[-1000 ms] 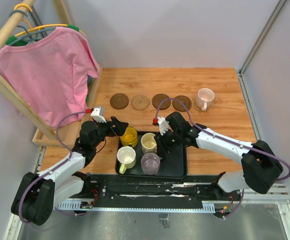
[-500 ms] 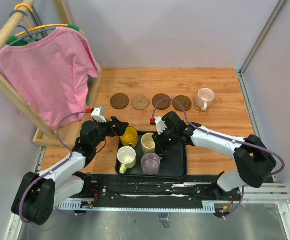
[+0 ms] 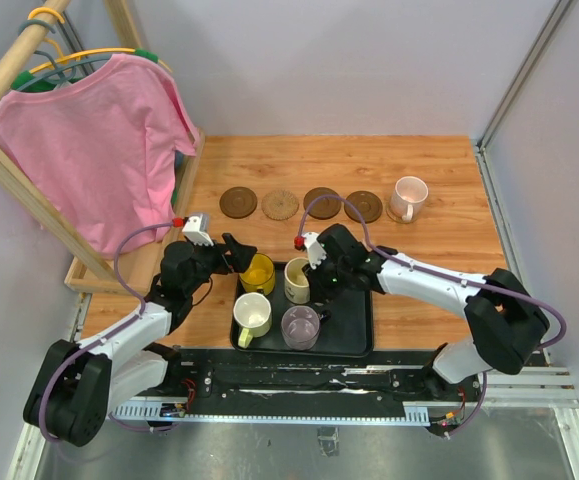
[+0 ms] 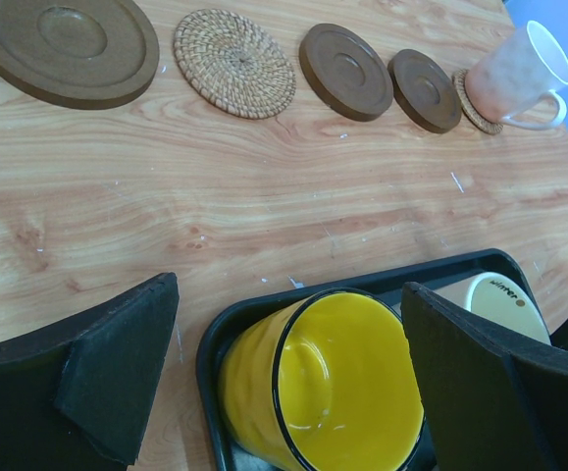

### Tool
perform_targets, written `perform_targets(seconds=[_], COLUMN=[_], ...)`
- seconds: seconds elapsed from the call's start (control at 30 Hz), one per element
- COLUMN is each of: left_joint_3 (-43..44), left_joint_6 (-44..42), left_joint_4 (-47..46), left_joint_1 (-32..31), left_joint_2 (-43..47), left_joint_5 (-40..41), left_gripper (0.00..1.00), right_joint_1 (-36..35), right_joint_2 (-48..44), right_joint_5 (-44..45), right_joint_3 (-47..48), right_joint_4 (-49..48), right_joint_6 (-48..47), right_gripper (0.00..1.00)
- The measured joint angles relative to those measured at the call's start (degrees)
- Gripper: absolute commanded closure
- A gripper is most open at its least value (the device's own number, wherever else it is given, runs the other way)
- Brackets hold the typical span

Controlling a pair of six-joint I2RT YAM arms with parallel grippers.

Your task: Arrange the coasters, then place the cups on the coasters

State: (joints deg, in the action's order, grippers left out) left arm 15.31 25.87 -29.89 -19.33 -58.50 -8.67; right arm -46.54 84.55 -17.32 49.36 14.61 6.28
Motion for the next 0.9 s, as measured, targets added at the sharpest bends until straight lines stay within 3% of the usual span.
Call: perform_targets(seconds=[0.37,0.7,0.9], left_joint_3=[-0.02,-0.02,-0.02], left_joint_6=[0.02,0.02,0.04], left_joint_4=[0.0,0.0,-0.02], left_joint_1=[0.0,0.0,0.0], left_joint_2=[0.02,0.35,0.33], left_joint_5=[0.02,0.07,0.04], left_gripper=[0.0,0.0,0.0], right_joint_1=[-4.31,-5.6,-5.57], right_joint_2=[-1.46,-11.13,-12.35], right_joint_5=[8.31,17.81,24.44], right_joint_3=[0.0,0.0,0.42], right_joint_4=[1.75,5.18,5.49], right_joint_6=[-0.59,-0.55,-0.55], right_gripper=[0.99,0.99,0.99])
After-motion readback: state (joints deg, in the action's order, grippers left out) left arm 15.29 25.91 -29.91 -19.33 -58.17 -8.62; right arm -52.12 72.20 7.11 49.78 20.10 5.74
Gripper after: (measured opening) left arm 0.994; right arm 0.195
